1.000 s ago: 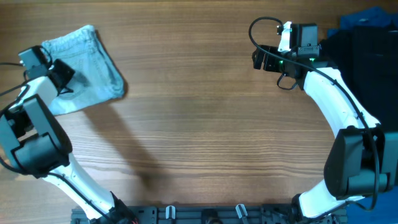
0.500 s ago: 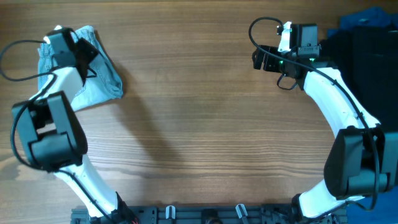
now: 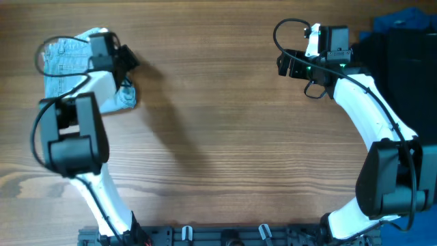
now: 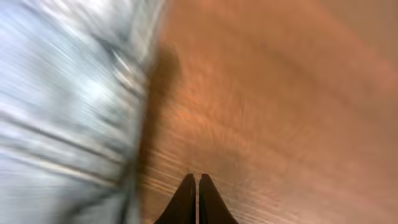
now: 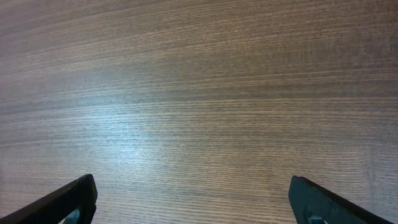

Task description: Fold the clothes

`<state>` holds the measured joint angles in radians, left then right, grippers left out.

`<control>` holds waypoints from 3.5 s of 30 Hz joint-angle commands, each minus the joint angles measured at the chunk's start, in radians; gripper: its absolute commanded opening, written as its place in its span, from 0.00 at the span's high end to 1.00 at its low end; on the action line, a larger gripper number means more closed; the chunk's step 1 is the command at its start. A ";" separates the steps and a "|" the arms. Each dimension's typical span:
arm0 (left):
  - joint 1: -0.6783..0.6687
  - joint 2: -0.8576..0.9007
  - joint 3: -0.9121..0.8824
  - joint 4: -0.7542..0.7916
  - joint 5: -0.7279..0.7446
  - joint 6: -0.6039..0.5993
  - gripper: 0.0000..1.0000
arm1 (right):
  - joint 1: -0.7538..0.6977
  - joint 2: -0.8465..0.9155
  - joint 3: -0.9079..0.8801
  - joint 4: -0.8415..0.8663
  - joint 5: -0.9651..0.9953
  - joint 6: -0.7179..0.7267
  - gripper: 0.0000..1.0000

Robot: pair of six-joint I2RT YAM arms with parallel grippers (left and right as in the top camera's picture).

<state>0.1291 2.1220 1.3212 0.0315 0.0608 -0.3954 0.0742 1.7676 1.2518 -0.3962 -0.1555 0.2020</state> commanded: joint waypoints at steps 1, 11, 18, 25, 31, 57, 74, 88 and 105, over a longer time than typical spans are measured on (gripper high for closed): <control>0.073 -0.234 -0.003 -0.084 -0.002 -0.009 0.96 | 0.005 0.007 0.005 0.003 0.010 0.010 0.00; 0.316 -0.256 -0.003 -0.538 -0.182 -0.230 0.96 | 0.005 0.007 0.005 0.003 0.010 0.010 0.00; 0.397 -0.192 -0.033 -0.713 -0.198 -0.321 0.96 | 0.005 0.007 0.005 0.006 0.010 0.010 0.01; 0.392 -0.206 -0.048 -0.574 -0.012 -0.342 0.96 | 0.005 0.007 0.005 0.006 0.010 0.010 0.01; 0.389 -0.366 -0.043 -0.498 0.049 -0.183 0.96 | 0.005 0.007 0.005 0.006 0.011 0.010 0.01; 0.386 -0.038 -0.043 -0.410 -0.188 -0.102 0.96 | 0.005 0.007 0.005 0.010 0.010 0.010 0.01; 0.240 0.100 -0.018 0.063 -0.080 0.209 0.96 | 0.005 0.007 0.005 0.010 0.010 0.010 0.00; 0.229 -0.355 0.008 -0.138 -0.013 0.115 0.00 | 0.005 0.007 0.005 0.010 0.010 0.010 0.00; 0.229 -0.355 0.008 -0.183 -0.013 0.115 0.00 | 0.036 -0.036 -0.009 -0.003 0.011 0.010 0.00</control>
<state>0.3653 1.7638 1.3243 -0.1513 0.0326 -0.2752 0.0761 1.7679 1.2518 -0.3882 -0.1555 0.2050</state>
